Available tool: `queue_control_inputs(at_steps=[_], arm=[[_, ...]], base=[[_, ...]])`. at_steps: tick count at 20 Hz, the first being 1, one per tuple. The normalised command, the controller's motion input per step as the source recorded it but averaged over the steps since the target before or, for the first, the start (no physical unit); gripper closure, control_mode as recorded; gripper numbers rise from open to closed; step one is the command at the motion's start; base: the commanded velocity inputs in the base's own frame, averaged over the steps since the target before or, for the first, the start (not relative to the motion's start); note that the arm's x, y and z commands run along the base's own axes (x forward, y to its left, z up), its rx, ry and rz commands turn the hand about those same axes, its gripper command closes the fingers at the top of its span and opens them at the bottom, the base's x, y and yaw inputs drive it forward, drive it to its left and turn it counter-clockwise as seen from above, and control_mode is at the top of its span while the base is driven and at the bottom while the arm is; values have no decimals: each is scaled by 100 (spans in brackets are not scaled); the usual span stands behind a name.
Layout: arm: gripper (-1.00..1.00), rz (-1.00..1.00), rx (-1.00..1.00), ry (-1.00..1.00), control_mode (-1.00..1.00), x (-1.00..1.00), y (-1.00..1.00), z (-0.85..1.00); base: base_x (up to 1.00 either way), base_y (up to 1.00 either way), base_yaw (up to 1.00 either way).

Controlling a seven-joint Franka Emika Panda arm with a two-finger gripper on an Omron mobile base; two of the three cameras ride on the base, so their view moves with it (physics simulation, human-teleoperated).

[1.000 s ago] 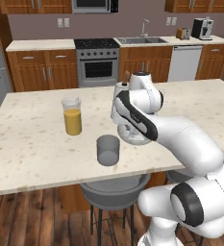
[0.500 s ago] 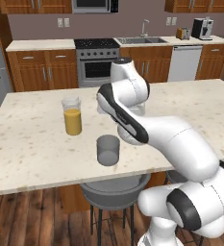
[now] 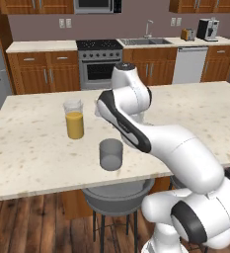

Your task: There are two ice cubes in the ice bowl. Place both ice cubes in the glass cup.

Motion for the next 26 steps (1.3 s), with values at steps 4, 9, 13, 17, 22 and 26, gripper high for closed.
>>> queue_control_inputs(at_steps=[4, 9, 13, 17, 22, 26], arm=[[100, 0, 8, 0, -100, 3, 0, 0], [100, 0, -1, 4, -100, 3, 0, -9], [100, 0, -1, 10, -100, 12, 2, -36], [100, 0, 0, 9, -100, 7, 1, -38], [100, 0, 0, 7, -100, 8, 0, -35], [100, 0, 0, 2, -100, 9, 1, -22]], base=[[0, 0, 0], [0, 0, 0], [0, 0, 0], [0, 0, 0], [0, 0, 0], [0, 0, 0]])
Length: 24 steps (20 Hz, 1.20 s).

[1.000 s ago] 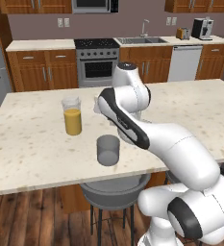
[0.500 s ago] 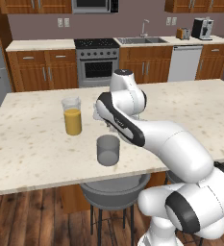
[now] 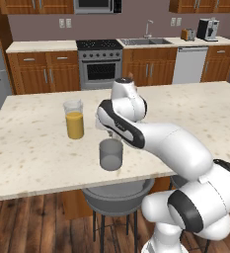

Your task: There are two ice cubes in the ice bowl. Place both ice cubes in the glass cup.

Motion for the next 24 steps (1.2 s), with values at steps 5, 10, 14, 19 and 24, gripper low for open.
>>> queue_control_inputs(at_steps=[5, 10, 14, 19, 24], arm=[[100, 0, 0, 0, -100, 10, 1, -16], [100, 0, 0, 0, -100, 16, 2, -15], [100, 0, 0, 0, -100, 29, 3, -14], [100, 0, 0, 0, -100, 24, 5, -17], [100, 0, 0, 0, -100, 14, 5, -22]], base=[[0, 0, 0], [0, 0, 0], [0, 0, 0], [0, 0, 0], [0, 0, 0]])
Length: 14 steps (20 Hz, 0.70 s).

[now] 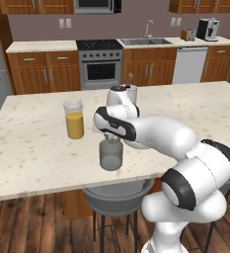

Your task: There are two ice cubes in the ice bowl. Place both ice cubes in the glass cup.

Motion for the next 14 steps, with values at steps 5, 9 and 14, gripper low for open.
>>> queue_control_inputs(at_steps=[5, 9, 14], arm=[[100, 0, 0, 0, -100, 1, 8, -20], [100, 0, 0, 0, -100, 5, 1, -15], [100, 0, 0, 0, -100, 2, 0, -15]], base=[[0, 0, 0], [0, 0, 0], [0, 0, 0]])
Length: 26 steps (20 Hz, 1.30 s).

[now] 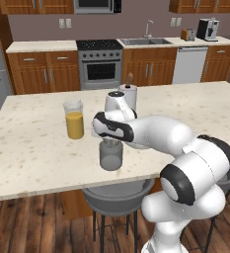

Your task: There are two ice cubes in the ice bowl. Place both ice cubes in the glass cup.

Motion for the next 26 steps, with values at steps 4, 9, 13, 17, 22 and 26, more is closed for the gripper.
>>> queue_control_inputs(at_steps=[4, 9, 13, 17, 22, 26], arm=[[100, 0, 0, 0, -100, 8, 0, -11], [100, 0, 0, 0, -100, 10, 0, -4], [100, 0, 0, 0, -100, 15, 0, 0], [100, 0, 0, 0, -100, 12, 0, -6], [100, 0, -1, 0, -100, 2, 0, -29], [100, 0, -2, 0, -100, 1, 0, -29]], base=[[0, 0, 0], [0, 0, 0], [0, 0, 0], [0, 0, 0], [0, 0, 0], [0, 0, 0]])
